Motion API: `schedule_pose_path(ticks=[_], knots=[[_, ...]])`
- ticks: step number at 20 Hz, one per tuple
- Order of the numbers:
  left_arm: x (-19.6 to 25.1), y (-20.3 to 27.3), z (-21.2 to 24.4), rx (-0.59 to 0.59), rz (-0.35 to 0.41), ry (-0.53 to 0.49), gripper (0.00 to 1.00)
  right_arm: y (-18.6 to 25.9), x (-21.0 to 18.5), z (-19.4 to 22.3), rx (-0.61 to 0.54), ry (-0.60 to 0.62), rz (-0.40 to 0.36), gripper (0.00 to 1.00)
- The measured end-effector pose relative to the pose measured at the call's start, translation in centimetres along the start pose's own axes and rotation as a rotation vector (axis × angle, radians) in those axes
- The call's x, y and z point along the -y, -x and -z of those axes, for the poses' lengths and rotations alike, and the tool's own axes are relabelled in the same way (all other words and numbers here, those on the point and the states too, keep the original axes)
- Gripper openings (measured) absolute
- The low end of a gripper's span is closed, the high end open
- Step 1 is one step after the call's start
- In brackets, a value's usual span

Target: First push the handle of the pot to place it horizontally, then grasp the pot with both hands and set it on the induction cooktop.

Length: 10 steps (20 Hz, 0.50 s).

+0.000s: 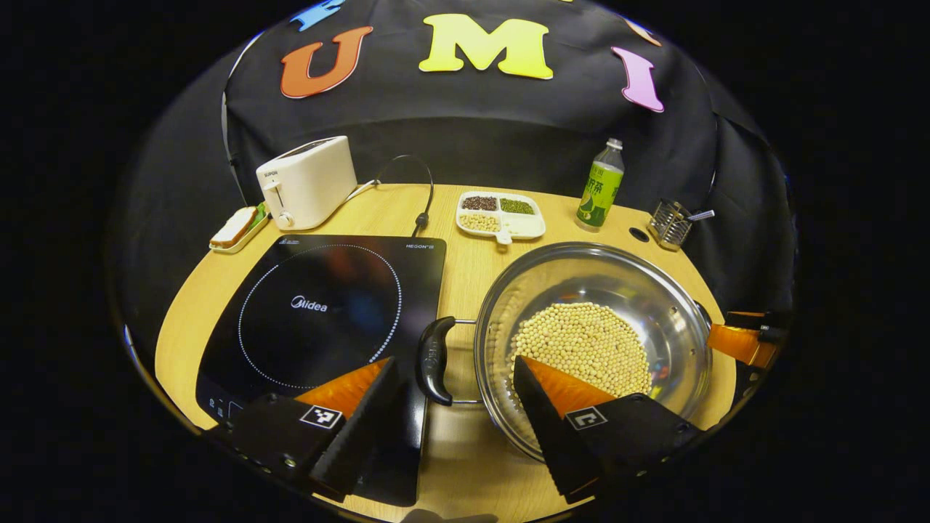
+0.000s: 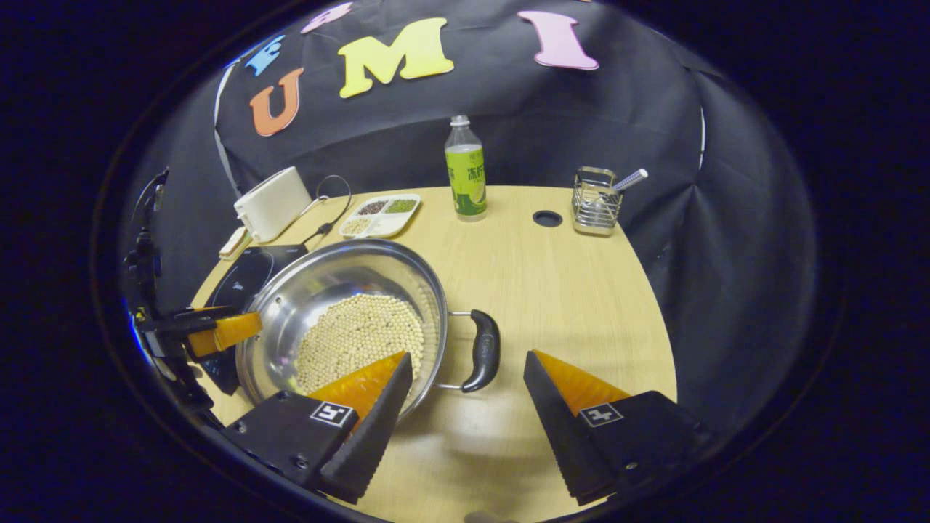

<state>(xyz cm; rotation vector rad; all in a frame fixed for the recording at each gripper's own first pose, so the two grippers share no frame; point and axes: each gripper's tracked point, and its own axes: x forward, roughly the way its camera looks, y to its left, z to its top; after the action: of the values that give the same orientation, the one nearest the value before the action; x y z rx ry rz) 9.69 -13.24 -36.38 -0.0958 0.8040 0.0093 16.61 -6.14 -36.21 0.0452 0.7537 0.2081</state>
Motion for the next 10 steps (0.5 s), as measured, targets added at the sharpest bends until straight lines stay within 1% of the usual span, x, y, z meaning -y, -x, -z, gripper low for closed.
schedule_pose_path(ticks=[3,4,8,9,10], knots=[[0.4,-1.0,0.4,-0.034,-0.012,-0.01,0.95,-1.6,0.4,0.0,-0.036,0.019,-0.002,0.97],[0.6,-1.2,-0.1,-0.021,-0.016,-0.018,0.95,-1.9,0.4,0.0,-0.045,0.021,-0.008,0.97],[0.8,-1.9,-0.3,-0.032,-0.04,-0.032,0.96,-3.4,0.2,0.7,-0.105,0.019,-0.029,0.96],[0.8,-1.9,-0.4,-0.037,-0.043,-0.037,0.96,-3.5,-0.1,0.9,-0.124,0.016,-0.033,0.96],[0.8,-2.0,-0.3,-0.037,-0.051,-0.042,0.96,-3.7,-0.3,1.2,-0.136,0.014,-0.041,0.9]])
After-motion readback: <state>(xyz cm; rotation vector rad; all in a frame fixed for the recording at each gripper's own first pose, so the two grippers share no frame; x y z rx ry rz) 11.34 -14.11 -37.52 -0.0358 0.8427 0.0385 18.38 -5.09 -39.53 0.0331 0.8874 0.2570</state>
